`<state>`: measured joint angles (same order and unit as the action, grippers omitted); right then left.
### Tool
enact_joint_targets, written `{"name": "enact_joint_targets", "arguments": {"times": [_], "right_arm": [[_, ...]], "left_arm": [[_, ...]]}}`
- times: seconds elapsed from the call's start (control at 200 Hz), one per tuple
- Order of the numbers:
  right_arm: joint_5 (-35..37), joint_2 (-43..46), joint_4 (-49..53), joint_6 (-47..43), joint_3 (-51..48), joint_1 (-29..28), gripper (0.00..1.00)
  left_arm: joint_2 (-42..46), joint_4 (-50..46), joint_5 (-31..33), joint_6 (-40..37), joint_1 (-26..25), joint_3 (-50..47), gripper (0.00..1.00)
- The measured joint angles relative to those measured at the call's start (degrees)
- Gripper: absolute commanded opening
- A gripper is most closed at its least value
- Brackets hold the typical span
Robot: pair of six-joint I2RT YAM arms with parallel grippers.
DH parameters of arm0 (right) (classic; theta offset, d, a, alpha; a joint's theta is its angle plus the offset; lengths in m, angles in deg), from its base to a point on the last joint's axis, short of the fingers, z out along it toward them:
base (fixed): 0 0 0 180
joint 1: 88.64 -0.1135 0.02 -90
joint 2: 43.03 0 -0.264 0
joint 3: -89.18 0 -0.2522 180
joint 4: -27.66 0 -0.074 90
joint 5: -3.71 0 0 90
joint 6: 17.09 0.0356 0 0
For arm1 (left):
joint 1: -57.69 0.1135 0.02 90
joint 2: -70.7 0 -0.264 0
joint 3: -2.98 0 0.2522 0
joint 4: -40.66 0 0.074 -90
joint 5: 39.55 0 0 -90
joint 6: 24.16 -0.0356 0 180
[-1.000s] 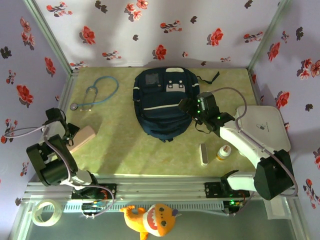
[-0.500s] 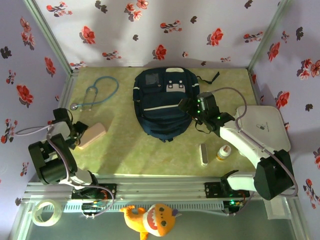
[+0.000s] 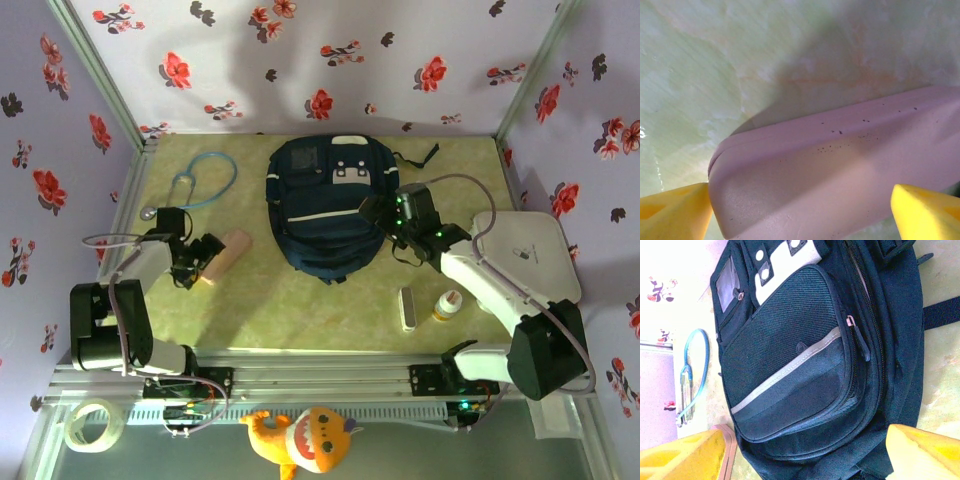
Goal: Pack the student bag
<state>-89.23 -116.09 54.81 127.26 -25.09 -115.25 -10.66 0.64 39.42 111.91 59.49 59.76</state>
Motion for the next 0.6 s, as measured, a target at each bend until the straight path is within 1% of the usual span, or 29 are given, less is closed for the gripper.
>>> {"name": "enact_joint_targets", "arguments": {"times": [0.145, 0.285, 0.41, 0.595], "right_arm": [[0.00, 0.00, 0.07, 0.00, 0.35, 0.00, 0.84], [-0.02, 0.00, 0.09, 0.02, 0.37, 0.11, 0.86], [-0.07, 0.00, 0.09, 0.04, 0.46, 0.11, 0.89], [-0.02, 0.00, 0.26, 0.00, 0.46, 0.11, 0.90]], "left_arm": [[0.00, -2.12, 2.32, -3.15, -0.04, 2.71, 0.98], [-1.20, -2.69, 2.40, -7.96, -0.15, 8.81, 1.00], [-5.33, -2.34, 2.40, -11.52, -0.70, 13.03, 1.00], [-12.09, -3.72, 2.43, -15.15, -2.40, 14.36, 1.00]]}}
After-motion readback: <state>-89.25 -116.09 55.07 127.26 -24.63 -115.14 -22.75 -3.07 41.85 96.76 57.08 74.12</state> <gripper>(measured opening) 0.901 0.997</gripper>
